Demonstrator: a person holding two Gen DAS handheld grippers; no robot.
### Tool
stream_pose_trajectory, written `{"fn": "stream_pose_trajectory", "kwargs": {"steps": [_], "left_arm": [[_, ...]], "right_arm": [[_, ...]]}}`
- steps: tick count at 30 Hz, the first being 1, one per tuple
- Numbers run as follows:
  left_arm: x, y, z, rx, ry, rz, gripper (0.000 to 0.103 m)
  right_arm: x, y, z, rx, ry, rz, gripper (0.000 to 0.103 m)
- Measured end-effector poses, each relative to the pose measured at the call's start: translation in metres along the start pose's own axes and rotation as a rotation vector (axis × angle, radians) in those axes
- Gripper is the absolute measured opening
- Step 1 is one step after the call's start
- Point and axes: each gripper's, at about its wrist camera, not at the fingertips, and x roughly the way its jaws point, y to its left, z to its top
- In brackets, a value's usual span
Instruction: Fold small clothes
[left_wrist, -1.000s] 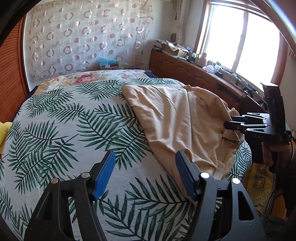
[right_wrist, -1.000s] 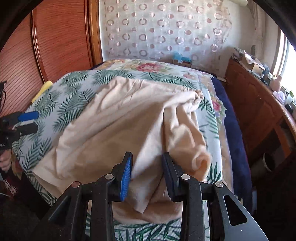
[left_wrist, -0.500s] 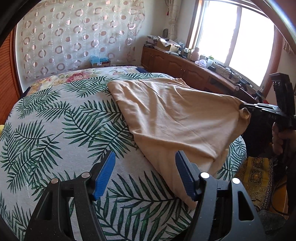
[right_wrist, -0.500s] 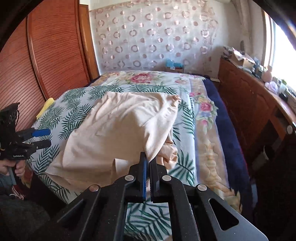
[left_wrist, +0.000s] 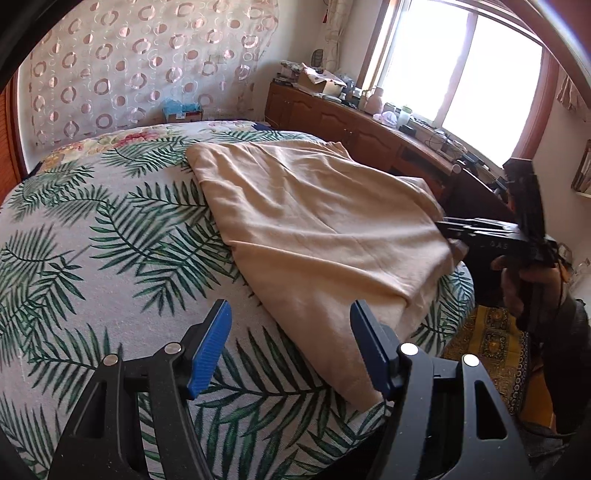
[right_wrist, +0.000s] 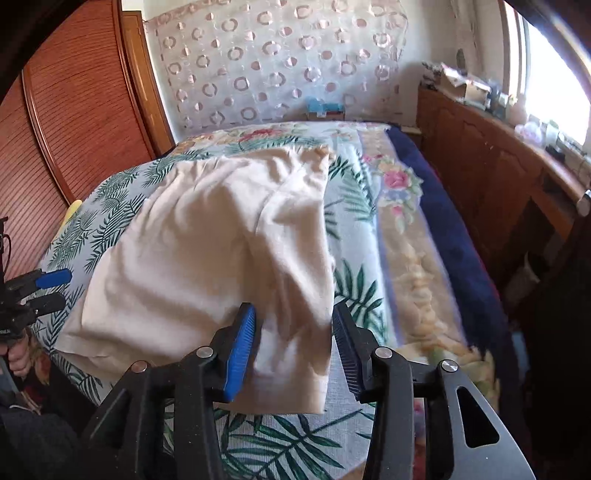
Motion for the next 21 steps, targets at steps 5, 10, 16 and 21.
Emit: {"fn": "stream_pose_trajectory", "kwargs": {"steps": [5, 10, 16, 21], "left_arm": [[0.008, -0.007, -0.004, 0.009, 0.036, -0.015, 0.060], [0.017, -0.008, -0.011, -0.015, 0.086, -0.058, 0.055], [0.019, -0.015, -0.014, -0.001, 0.097, -0.060, 0.052], [0.021, -0.012, -0.012, -0.013, 0.109, -0.094, 0.011]], "right_arm": [[0.024, -0.005, -0.001, 0.007, 0.037, -0.003, 0.053], [0.027, -0.005, -0.001, 0.015, 0.012, -0.003, 0.054], [0.027, 0.005, -0.007, -0.011, 0.020, 0.066, 0.026], [0.029, 0.009, -0.004, -0.021, 0.026, 0.103, 0.010]]}}
